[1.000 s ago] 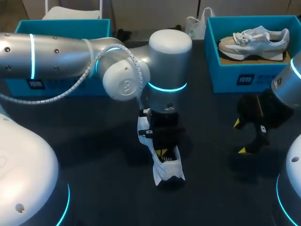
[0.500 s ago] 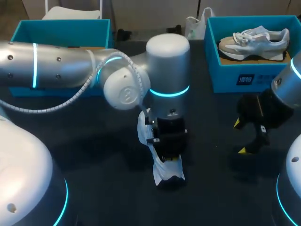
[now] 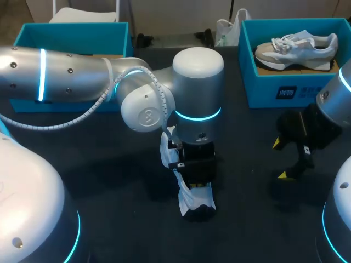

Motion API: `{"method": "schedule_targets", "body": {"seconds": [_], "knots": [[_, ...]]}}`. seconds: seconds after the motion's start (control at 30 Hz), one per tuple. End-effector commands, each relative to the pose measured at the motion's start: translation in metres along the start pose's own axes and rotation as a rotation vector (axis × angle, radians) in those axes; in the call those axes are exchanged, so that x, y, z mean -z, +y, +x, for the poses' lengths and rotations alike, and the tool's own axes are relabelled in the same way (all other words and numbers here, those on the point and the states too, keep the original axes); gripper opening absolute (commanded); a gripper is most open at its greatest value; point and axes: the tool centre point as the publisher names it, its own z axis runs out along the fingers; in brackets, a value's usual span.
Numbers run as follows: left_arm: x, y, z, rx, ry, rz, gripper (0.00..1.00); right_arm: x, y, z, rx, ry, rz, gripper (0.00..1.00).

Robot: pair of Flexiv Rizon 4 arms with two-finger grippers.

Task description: Take the shoe out of the shoebox, open the shoe tongue, remove and reinsert the insole, then place the shoe into the shoebox

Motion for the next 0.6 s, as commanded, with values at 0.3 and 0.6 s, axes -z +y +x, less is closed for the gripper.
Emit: {"method": "schedule_targets", "body": {"seconds": [0.3,0.6], "knots": [[0.035,-0.009,0.004,0.014,-0.039,-0.065,0.0,-0.001,0.0,0.001,0.0,-0.003,0.002,1.0],[0.043,0.009,-0.001,0.09,-0.061,-0.139,0.0,-0.001,0.0,0.001,0.0,-0.003,0.002,1.0]]}}
